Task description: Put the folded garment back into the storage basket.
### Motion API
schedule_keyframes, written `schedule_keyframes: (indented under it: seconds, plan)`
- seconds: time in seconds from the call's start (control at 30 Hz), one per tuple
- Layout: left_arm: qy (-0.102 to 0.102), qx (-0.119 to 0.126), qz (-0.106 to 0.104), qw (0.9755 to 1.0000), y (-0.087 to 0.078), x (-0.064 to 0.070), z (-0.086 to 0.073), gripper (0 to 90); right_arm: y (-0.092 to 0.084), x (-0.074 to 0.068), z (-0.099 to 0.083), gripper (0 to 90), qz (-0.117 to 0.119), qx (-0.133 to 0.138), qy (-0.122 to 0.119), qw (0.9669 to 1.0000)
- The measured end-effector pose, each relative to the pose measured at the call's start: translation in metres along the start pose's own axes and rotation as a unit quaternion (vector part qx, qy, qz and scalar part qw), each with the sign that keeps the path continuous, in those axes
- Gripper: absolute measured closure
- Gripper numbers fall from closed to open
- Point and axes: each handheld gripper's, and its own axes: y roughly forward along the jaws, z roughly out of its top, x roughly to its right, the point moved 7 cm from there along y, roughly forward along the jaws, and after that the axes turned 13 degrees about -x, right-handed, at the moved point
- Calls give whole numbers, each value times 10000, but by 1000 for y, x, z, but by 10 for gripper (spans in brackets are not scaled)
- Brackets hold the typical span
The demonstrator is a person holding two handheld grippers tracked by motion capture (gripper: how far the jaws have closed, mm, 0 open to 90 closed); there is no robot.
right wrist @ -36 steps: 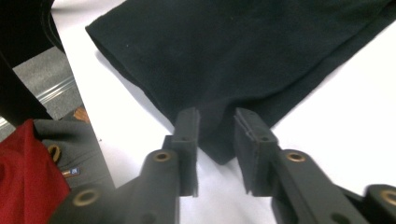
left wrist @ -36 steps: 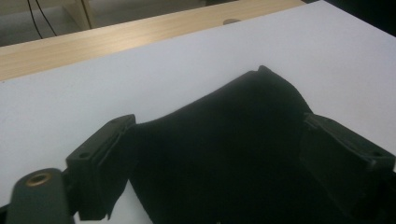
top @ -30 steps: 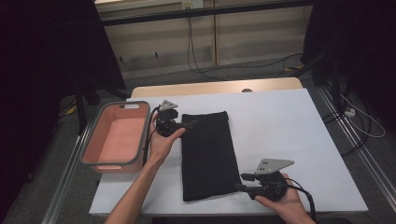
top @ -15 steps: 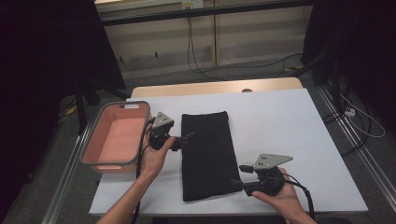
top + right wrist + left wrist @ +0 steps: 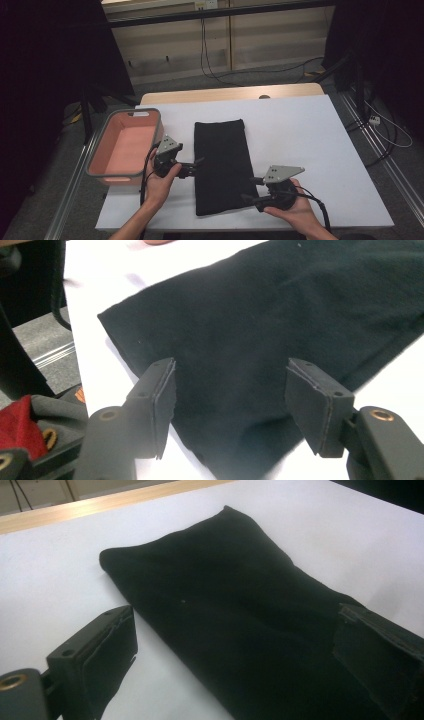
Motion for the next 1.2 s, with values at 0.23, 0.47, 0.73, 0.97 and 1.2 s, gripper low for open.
schedule_keyframes:
  seconds: [0.23,0.47,0.73,0.97,1.2]
  plan:
    - [8,-99,62,9999,-2,-2,-14,48,8,-7,8,397,73,-66,-231,9997]
    - [167,-129,49,9998,-3,8,-20,48,21,-19,18,496,181,-217,-641,9975]
    - [281,-185,15,9994,-5,14,-24,48,38,-40,28,568,384,-549,-1284,9895]
    - [354,-305,31,9989,2,14,-27,49,54,-49,14,550,323,-915,-1600,9823]
    - [371,-345,9,9987,4,14,-28,49,61,-52,8,477,260,-1103,-1716,9786]
